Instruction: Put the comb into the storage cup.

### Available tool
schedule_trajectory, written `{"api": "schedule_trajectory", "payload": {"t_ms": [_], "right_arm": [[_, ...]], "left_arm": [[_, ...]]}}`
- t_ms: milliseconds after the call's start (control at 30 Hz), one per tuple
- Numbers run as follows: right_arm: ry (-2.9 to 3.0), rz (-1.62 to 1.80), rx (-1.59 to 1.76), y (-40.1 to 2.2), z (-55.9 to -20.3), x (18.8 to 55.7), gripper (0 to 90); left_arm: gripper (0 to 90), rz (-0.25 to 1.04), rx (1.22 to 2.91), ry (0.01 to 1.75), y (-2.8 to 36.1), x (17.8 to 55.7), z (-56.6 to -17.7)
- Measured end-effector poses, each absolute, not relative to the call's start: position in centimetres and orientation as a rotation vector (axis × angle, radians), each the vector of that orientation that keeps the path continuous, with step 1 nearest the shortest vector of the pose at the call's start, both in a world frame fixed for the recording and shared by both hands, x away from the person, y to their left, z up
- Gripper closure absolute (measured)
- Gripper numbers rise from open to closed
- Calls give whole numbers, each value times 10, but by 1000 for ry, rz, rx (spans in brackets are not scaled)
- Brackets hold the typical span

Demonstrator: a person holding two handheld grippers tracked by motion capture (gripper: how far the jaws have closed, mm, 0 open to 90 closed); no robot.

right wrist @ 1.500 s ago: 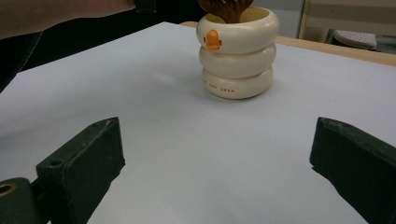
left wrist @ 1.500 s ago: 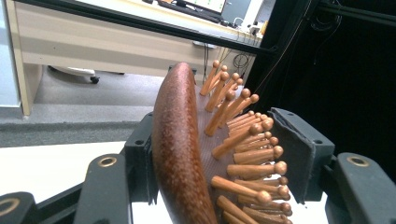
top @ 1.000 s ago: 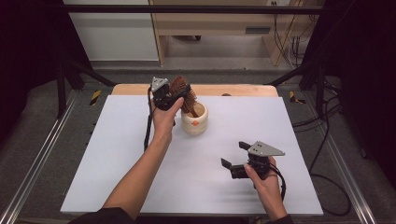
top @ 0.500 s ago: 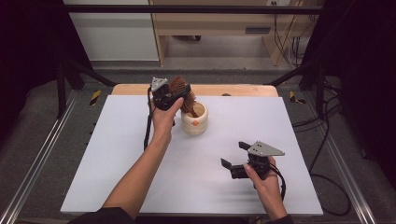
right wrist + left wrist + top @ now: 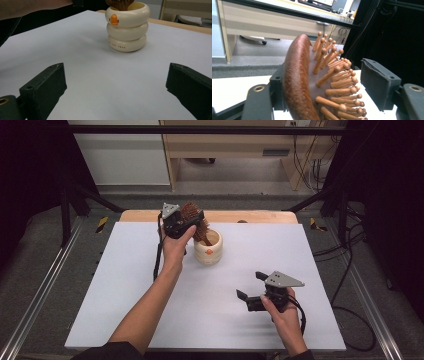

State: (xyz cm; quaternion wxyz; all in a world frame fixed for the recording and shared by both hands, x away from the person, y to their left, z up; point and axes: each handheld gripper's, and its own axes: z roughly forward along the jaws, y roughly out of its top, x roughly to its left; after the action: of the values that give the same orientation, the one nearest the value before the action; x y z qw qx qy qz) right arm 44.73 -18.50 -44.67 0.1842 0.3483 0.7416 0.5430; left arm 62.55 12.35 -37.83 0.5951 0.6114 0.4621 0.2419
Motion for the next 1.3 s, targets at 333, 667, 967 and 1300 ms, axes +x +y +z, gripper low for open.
{"api": "schedule_trajectory", "payload": {"t_ms": [333,667,967,1300], "right_arm": [[2080,1537,973,-186,-444,447,34],[2075,1541,965,-189,-443,447,34],[2072,1544,969,-189,-443,447,34],[2074,1545,965,-190,-443,447,34]], "left_arm": [[253,565,1395,1082,123,625,-377],[159,579,1404,1078,120,624,-375],[100,618,1417,1077,117,620,-373],[48,636,1422,1074,114,617,-374]]}}
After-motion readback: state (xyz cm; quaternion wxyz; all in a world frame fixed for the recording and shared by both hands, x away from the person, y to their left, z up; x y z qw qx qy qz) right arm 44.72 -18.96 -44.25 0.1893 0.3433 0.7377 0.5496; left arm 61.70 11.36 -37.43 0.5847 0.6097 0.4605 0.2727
